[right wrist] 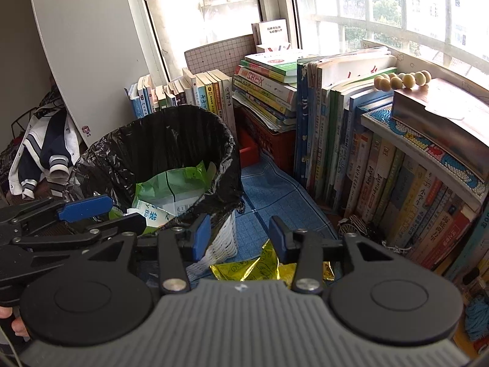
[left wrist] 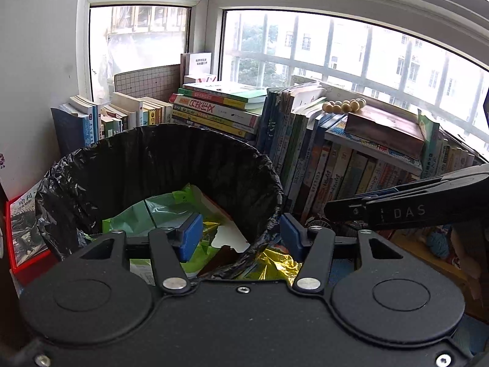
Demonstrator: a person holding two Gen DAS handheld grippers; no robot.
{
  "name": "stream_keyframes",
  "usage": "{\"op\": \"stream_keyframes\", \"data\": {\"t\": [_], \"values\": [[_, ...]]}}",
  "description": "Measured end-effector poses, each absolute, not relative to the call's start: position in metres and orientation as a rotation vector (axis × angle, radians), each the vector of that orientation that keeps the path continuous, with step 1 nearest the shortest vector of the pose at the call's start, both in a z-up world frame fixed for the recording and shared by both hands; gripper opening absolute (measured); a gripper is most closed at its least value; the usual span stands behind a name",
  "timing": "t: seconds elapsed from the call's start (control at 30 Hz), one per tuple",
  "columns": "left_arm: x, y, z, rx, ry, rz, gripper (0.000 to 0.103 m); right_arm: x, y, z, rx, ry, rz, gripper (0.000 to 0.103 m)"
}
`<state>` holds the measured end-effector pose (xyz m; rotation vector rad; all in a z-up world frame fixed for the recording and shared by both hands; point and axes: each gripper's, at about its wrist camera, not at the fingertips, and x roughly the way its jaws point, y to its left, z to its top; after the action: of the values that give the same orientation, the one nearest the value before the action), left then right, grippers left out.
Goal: Collect trash
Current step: 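Bring both tools back down over the remaining litter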
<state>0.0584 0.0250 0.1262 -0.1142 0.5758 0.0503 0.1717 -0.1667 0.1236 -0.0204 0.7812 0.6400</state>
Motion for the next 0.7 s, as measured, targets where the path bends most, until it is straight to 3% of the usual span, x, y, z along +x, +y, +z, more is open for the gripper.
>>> {"op": "stream_keyframes", "data": {"t": [0.7], "values": [[0.044,-0.019,0.098,-0.058,0.617,-0.088,0.058,0.155,-0.197,0.036,-0.158,0.989,0.569,0.062]]}}
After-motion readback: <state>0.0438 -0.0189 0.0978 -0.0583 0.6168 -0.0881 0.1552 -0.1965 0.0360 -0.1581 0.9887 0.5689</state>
